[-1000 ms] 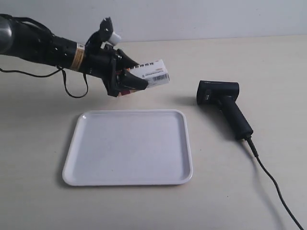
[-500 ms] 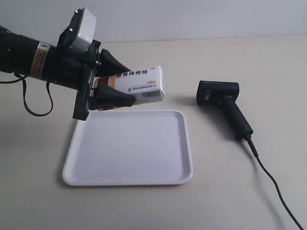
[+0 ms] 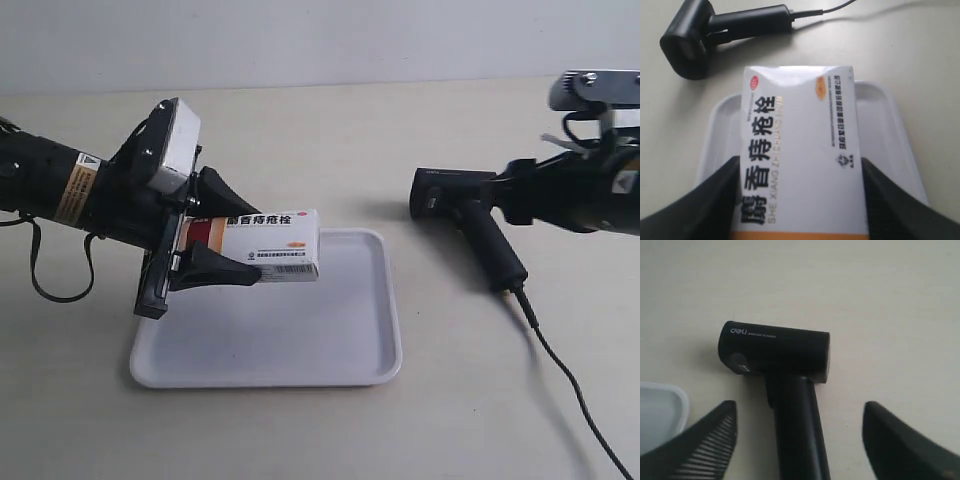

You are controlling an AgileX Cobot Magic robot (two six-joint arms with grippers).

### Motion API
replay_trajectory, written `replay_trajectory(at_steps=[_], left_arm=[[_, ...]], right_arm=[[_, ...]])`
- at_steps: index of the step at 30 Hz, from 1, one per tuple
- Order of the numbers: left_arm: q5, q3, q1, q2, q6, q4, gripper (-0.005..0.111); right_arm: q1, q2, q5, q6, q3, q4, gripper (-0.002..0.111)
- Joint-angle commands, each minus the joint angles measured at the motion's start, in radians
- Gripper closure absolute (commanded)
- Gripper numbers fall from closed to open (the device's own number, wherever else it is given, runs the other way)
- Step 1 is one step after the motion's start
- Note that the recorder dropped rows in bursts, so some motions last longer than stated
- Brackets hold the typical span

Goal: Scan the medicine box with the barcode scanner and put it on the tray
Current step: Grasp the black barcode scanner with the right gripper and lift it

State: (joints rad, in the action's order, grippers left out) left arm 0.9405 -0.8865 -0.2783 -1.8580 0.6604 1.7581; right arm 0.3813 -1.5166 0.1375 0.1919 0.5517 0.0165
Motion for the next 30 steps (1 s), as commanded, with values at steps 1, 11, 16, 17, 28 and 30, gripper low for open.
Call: replay_trajectory(at_steps=[1, 11, 16, 17, 28, 30], left_arm=[[-0.093, 0.004, 0.001, -0.004, -0.003, -0.014, 0.107], [-0.109, 0.004, 0.001, -0.004, -0.003, -0.014, 0.107], [-0.109, 0.004, 0.001, -0.004, -0.003, -0.014, 0.107], [-0.109, 0.004, 0.001, -0.004, -0.003, -0.014, 0.107], [-0.116, 0.004, 0.001, -0.004, -0.003, -0.014, 0.107], [-0.131, 0.004, 0.001, -0.004, -0.003, -0.014, 0.107]], right_arm=[[0.002, -0.171, -0.041, -0.082, 0.114, 0.016, 0.016], [0.002, -0.342, -0.034, -0.103, 0.223, 0.099, 0.013], [0.002, -0.407, -0.034, -0.135, 0.272, 0.099, 0.022], [0.002, -0.412, -0.034, -0.145, 0.274, 0.099, 0.025], [0.002, -0.366, -0.105, -0.225, 0.274, 0.099, 0.097], [0.002, -0.322, -0.167, -0.260, 0.274, 0.099, 0.105]])
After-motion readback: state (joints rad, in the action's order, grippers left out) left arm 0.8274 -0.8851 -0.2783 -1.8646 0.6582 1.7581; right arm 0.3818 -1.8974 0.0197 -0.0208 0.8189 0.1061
